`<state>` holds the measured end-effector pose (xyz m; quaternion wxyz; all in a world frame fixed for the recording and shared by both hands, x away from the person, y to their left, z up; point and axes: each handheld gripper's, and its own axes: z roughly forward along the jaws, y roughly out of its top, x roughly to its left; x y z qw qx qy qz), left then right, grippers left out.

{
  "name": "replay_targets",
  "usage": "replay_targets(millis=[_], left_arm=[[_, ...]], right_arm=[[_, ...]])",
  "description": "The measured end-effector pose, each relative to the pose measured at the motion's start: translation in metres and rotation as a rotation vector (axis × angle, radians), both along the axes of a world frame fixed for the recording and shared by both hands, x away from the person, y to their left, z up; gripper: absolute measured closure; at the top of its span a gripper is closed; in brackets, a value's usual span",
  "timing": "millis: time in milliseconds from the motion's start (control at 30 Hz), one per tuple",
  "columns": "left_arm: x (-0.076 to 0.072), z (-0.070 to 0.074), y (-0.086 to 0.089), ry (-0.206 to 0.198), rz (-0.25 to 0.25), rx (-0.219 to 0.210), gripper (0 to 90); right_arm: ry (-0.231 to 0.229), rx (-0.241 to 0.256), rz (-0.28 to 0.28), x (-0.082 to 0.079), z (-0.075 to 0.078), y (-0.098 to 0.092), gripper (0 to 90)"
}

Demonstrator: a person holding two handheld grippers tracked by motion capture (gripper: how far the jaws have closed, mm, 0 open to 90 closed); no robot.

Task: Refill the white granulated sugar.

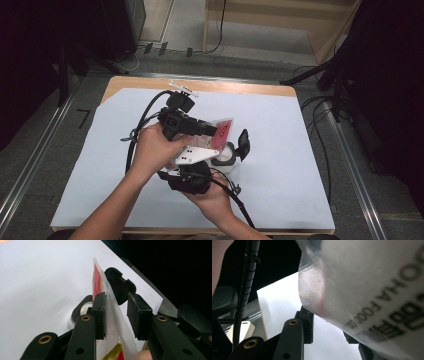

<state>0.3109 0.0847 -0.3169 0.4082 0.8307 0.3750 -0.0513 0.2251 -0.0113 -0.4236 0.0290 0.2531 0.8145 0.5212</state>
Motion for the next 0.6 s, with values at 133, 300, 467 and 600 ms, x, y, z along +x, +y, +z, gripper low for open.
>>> replay_targets(millis=[133, 300, 467, 600], left_arm=[[-0.0001, -0.0009, 0.0009, 0.0, 0.0, -0.002, 69.5], [-0.0003, -0.002, 0.0021, 0.007, 0.01, -0.013, 70.5], [-0.001, -0.002, 0.0017, 0.003, 0.004, -0.009, 70.5], [-0.0023, -0.0017, 0.0005, 0.001, 0.006, -0.002, 71.2]], right_arm=[[0.0, -0.001, -0.002, -0.0005, -0.0002, 0.0005, 66.3], [0.0, -0.012, 0.002, -0.0007, -0.0002, 0.0011, 66.7], [0.001, -0.011, 0.001, -0.0009, -0.0002, 0.0012, 66.7], [0.005, -0.011, -0.002, -0.0017, -0.0004, 0.0013, 66.7]])
